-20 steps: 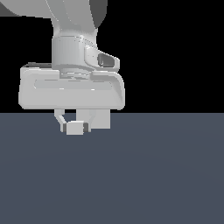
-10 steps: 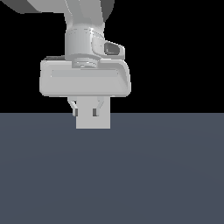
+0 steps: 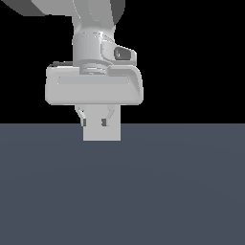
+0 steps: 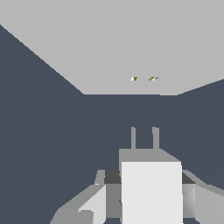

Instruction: Plug the charger into the wall socket.

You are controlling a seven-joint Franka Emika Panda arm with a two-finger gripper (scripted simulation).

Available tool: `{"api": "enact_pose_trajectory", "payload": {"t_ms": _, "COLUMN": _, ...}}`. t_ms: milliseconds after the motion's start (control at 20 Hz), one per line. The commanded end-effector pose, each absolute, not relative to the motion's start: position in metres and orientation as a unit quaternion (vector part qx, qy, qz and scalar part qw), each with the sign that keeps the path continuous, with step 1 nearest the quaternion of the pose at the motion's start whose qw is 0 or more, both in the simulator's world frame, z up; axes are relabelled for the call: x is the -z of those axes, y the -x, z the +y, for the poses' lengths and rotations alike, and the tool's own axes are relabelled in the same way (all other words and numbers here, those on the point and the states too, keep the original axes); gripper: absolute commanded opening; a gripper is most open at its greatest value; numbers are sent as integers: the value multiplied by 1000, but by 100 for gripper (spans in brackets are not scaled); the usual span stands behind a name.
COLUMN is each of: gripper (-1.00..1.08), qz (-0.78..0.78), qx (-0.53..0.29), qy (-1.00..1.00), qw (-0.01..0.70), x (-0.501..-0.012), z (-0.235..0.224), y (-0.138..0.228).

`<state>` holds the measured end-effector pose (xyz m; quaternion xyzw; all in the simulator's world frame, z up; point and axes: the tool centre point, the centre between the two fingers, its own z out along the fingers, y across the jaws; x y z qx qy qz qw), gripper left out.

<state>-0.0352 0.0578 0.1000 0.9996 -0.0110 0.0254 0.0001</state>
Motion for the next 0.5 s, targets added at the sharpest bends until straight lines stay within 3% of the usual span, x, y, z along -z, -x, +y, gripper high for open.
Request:
{"api": "enact_pose_trajectory", "payload": {"t_ms": 0, "gripper": -100, "qz": -11, "qx": -26, "qy": -1000, "qw": 0, "x": -100, "z": 58, "y": 31}}
{"api": "enact_pose_trajectory", "payload": {"t_ms": 450, "gripper": -100, "qz": -11, "qx": -26, "qy": -1000, "qw": 0, "x": -100, "z": 57, "y": 0}}
